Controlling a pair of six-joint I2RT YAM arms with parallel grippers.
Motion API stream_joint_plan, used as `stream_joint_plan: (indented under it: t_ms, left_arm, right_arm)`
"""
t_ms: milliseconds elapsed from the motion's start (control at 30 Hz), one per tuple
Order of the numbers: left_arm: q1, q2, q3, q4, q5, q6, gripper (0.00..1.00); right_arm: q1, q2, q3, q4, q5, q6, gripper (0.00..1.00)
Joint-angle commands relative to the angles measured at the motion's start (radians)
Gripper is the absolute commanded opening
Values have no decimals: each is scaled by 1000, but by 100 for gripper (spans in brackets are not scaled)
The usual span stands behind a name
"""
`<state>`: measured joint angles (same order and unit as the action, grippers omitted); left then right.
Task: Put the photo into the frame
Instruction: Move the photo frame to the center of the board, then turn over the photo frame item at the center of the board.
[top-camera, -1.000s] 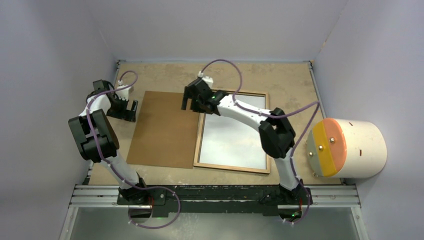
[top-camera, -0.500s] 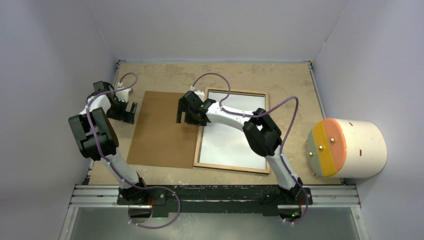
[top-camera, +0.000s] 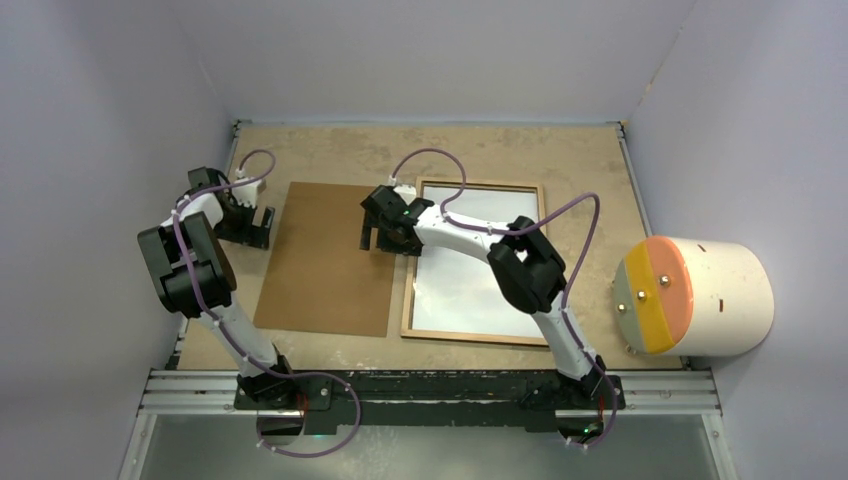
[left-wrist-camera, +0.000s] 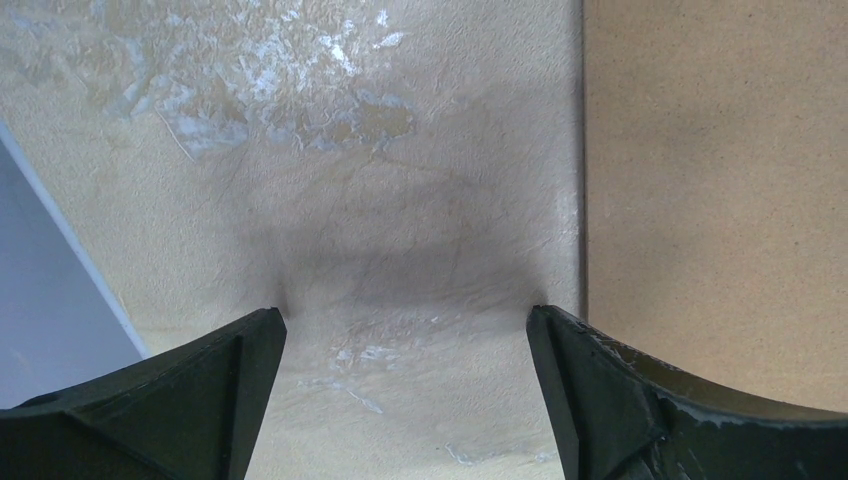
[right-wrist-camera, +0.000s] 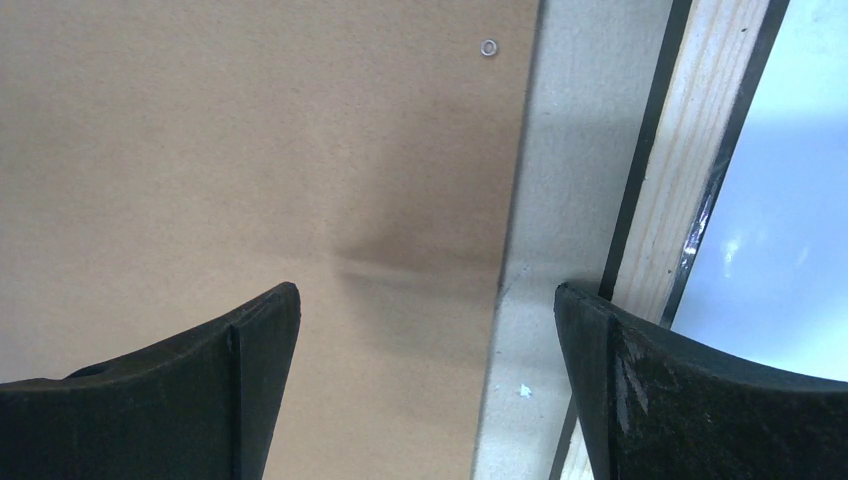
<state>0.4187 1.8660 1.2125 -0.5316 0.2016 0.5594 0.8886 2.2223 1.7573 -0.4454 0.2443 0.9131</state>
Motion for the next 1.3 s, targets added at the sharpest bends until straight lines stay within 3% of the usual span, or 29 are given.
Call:
stream_joint_plan:
  t_ms: [0, 367, 533, 633, 867, 1267]
  left_arm:
    - [-8, 53, -35, 39, 24, -36, 100]
    - [-86, 98, -95, 39, 77, -60, 98]
    - [-87, 95, -75, 24, 75, -54, 97]
    - [-87, 91, -80, 22, 81, -46, 96]
    - [-87, 97, -75, -39, 187, -16, 80]
    - [-88, 112, -51, -87, 222, -5, 80]
  right_arm:
    - [-9, -11, 15, -53, 1, 20, 99]
    - [-10, 35, 34, 47, -148, 105, 99]
    - [-24, 14, -26, 179, -252, 158, 99]
    - [-41, -46, -104, 326, -346, 194, 99]
    - [-94, -262, -321, 749, -527, 352, 98]
    - [-100, -276, -462, 1298, -676, 531, 95]
